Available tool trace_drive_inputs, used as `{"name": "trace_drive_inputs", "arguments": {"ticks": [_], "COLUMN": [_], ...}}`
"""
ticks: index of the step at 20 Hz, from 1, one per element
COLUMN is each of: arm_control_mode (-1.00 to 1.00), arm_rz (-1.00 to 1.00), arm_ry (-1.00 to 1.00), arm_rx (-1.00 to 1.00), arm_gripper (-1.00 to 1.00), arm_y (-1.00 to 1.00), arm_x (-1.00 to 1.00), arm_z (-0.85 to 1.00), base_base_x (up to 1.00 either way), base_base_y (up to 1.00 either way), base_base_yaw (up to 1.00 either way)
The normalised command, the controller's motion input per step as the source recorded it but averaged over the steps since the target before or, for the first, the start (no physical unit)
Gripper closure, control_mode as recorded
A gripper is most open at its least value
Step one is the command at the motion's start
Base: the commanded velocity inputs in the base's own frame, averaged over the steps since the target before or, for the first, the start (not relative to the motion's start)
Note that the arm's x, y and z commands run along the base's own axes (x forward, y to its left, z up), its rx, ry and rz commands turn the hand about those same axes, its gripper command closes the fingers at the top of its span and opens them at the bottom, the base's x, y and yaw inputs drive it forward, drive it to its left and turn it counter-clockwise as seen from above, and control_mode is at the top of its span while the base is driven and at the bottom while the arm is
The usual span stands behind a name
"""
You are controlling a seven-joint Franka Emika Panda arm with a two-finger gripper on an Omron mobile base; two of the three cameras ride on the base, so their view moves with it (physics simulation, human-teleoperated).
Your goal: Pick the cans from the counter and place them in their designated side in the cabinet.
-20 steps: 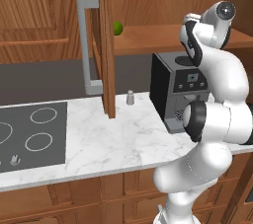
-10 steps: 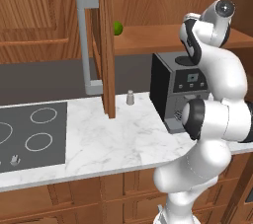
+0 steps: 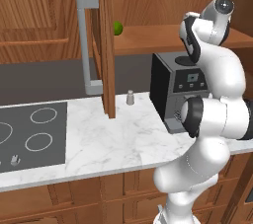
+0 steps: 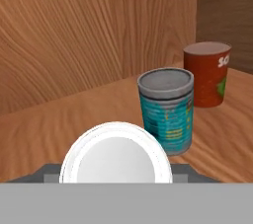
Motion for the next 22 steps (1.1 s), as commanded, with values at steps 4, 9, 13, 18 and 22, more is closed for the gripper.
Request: {"name": "trace_drive_inputs", "arguments": {"ticks": [4,9,13,18,22], "arm_control_mode": [-1.0,-1.0,-1.0,-1.0,-1.0], "arm_rz": [0.0,0.0,0.0,0.0,0.0], "arm_ry": [0.01,0.0,-0.05,-0.09,-0.1], "arm_rx": [0.0,0.0,0.0,0.0,0.0], "arm_gripper": [-1.0,-1.0,-1.0,-1.0,-1.0], "arm_y": [0.0,-0.01,0.0,0.0,0.01], "arm_x": [0.11,0.04,0.03,0.1,0.16], "arm_z": [-0.25,-0.13,-0.03,0.0,0.0], "base_base_x": [0.0,0.0,0.0,0.0,0.0], "base_base_y": [0.0,0.0,0.0,0.0,0.0], "base_base_yaw": [0.0,0.0,0.0,0.0,0.0]}}
